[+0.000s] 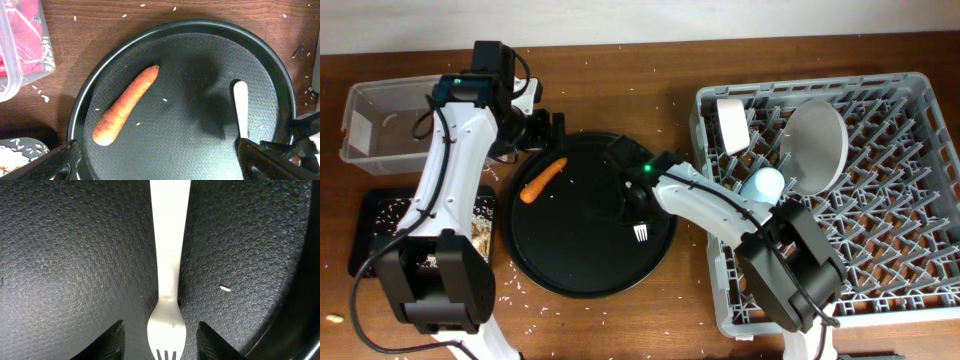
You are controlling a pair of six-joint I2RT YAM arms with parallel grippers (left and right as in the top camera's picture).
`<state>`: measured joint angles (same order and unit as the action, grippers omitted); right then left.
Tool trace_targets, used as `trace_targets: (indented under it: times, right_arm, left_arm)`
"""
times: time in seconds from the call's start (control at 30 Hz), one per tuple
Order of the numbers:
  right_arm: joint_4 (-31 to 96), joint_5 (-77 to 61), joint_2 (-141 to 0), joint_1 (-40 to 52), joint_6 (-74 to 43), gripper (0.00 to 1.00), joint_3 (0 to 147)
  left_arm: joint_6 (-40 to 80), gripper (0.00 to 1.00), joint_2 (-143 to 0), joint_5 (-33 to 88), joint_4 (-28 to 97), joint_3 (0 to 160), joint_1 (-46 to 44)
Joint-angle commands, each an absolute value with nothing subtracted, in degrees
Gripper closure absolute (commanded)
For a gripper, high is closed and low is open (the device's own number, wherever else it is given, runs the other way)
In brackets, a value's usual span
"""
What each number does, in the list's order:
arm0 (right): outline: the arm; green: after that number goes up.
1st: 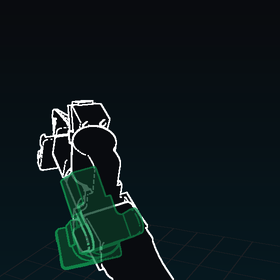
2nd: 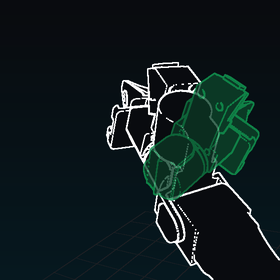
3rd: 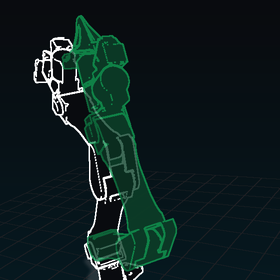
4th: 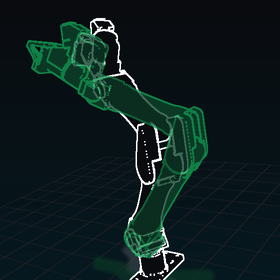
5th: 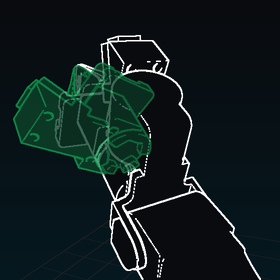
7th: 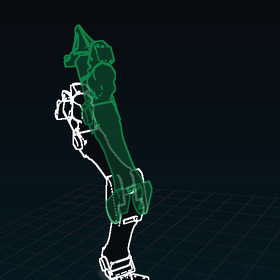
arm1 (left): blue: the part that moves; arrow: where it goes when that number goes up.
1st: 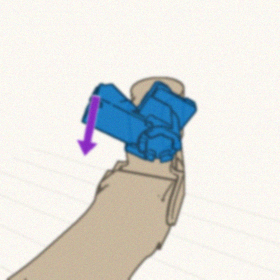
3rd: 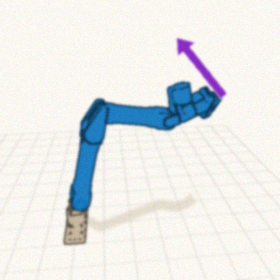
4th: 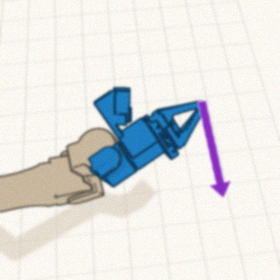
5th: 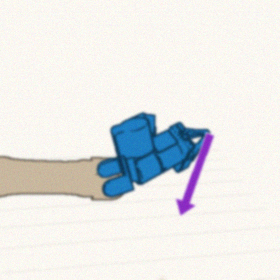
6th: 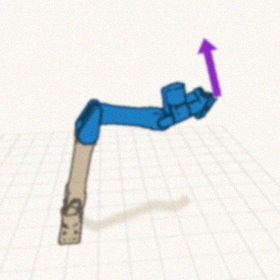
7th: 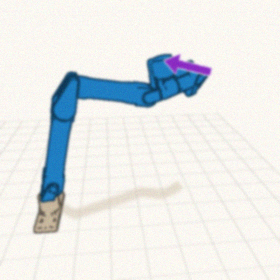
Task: Sort waste into correct bins and load items into the dishwasher rack
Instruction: 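Reach the right gripper to the white fork and grasp it, then carry the white fork right and drop it into the rack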
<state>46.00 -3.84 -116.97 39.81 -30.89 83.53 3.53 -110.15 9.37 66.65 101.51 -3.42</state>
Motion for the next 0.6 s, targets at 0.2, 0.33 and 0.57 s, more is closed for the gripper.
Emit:
trace_targets:
  times: [0.2,0.33,0.57]
  right_arm:
    - [46.2,-2.2,-121.3,40.1,-30.2,0.57,84.4]
    - [45.5,-4.1,-121.3,40.1,-30.3,0.82,84.5]
    - [46.8,-4.9,-121.3,40.0,-30.3,0.96,85.5]
  left_arm:
    - [3.6,0.01,-108.5,9.1,66.7,102.5,-4.0]
    - [3.6,0.01,-108.5,9.1,66.7,102.5,-4.0]
    - [3.6,0.01,-108.5,9.1,66.7,102.5,-4.0]
